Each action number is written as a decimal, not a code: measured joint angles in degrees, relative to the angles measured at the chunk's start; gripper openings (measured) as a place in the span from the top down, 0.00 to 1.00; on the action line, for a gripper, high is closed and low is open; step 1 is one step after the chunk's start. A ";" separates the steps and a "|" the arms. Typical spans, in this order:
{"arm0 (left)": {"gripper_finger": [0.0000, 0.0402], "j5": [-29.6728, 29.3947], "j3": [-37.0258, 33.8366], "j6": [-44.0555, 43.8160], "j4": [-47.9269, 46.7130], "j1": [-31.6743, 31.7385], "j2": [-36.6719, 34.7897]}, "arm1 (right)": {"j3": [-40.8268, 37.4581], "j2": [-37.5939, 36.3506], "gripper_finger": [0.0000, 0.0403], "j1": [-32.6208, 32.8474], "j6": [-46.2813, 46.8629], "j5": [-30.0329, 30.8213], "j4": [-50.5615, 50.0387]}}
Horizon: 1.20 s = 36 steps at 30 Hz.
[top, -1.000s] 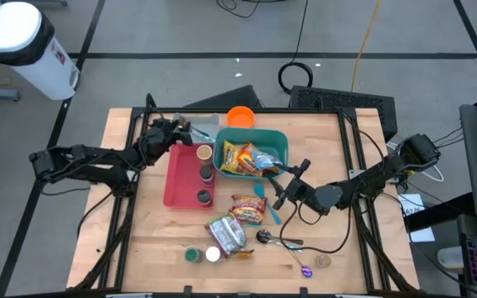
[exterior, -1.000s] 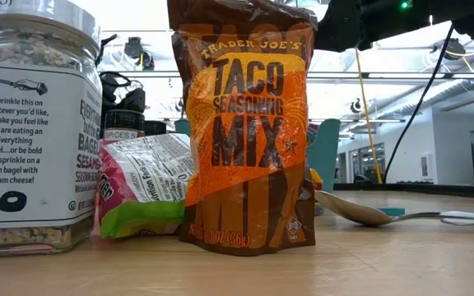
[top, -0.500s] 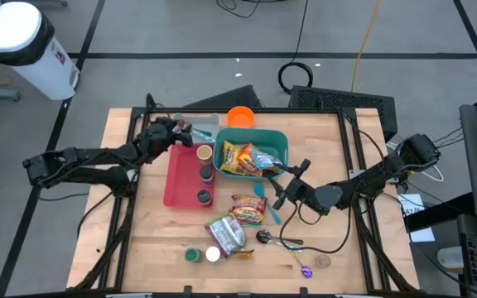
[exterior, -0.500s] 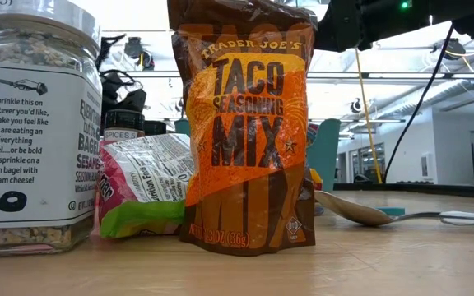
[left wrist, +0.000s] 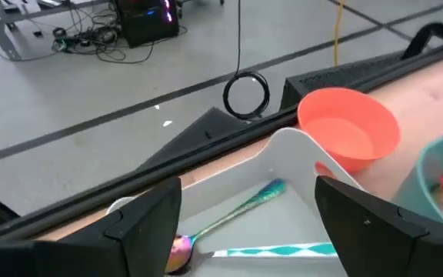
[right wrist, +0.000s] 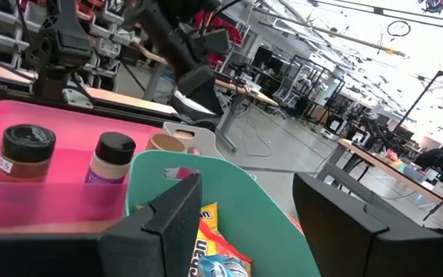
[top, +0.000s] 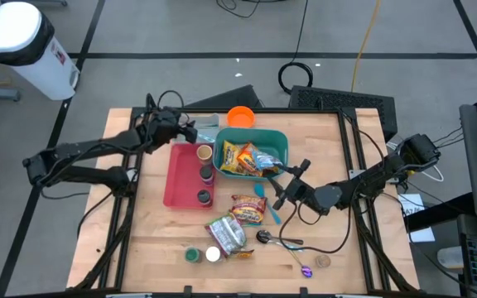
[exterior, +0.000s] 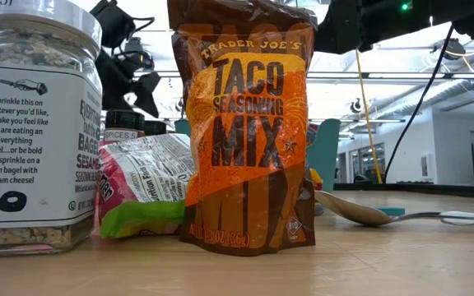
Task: Pick & Place Food Item
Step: Put the blue baby spoon into the gray bin
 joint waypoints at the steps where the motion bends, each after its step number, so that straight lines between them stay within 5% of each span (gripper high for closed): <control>1: 0.24 0.05 0.80 -0.07 -1.71 -0.49 -0.02 | 0.00 0.02 0.51 0.24 0.00 0.03 -0.14; 6: 0.23 1.76 0.10 -1.95 -5.02 -4.81 -0.24 | 0.00 -1.24 0.51 2.34 2.52 0.08 -0.47; 14: 0.23 -6.06 -8.52 0.68 3.45 -16.93 -8.52 | 0.00 -7.09 0.51 7.97 9.27 -0.17 -8.02; 19: 0.23 4.99 -10.58 7.08 5.12 -24.43 -19.31 | 0.05 -9.36 0.51 9.85 16.72 -8.01 -13.28; 23: 0.23 14.00 -10.70 9.41 5.76 -28.84 -26.45 | 2.98 -9.49 0.51 8.89 30.31 -18.27 -28.94; 28: 0.23 16.68 -10.77 10.23 5.59 -33.19 -29.68 | 6.86 -5.81 0.51 6.10 46.60 -26.68 -45.41; 36: 0.23 12.90 -10.79 11.51 5.51 -34.48 -28.73 | 6.84 7.85 0.51 3.31 55.50 -27.12 -49.60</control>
